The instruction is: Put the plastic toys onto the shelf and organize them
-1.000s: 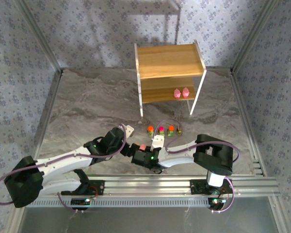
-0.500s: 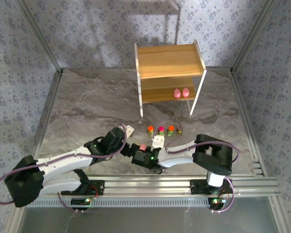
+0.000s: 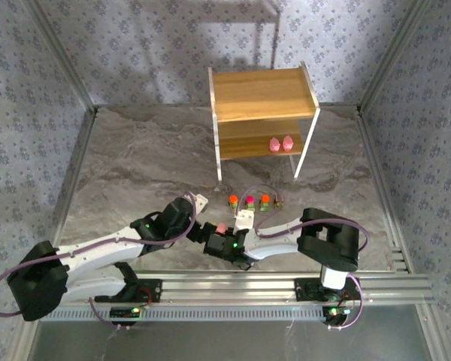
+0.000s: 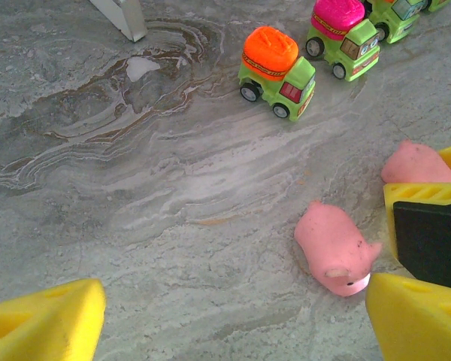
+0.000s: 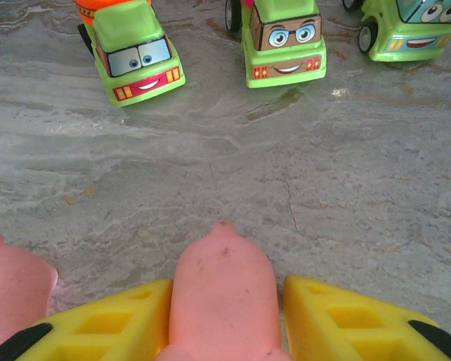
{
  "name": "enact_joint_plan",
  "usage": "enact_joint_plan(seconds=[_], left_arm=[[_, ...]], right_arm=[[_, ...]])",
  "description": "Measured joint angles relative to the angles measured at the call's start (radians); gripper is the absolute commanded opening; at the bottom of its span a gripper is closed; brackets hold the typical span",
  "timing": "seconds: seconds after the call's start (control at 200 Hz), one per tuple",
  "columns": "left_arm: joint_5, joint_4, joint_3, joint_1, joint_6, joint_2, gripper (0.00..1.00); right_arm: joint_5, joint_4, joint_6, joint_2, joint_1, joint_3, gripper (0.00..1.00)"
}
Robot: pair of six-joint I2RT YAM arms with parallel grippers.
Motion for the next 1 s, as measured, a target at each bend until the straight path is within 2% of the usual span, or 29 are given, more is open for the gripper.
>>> enact_joint_plan(seconds=[0.999], left_arm=[[0.000, 0.006, 0.004, 0.000, 0.001, 0.012, 0.89]], right_arm=[[0.010, 0.002, -0.039, 0.017, -0.002, 0.019, 0.35]])
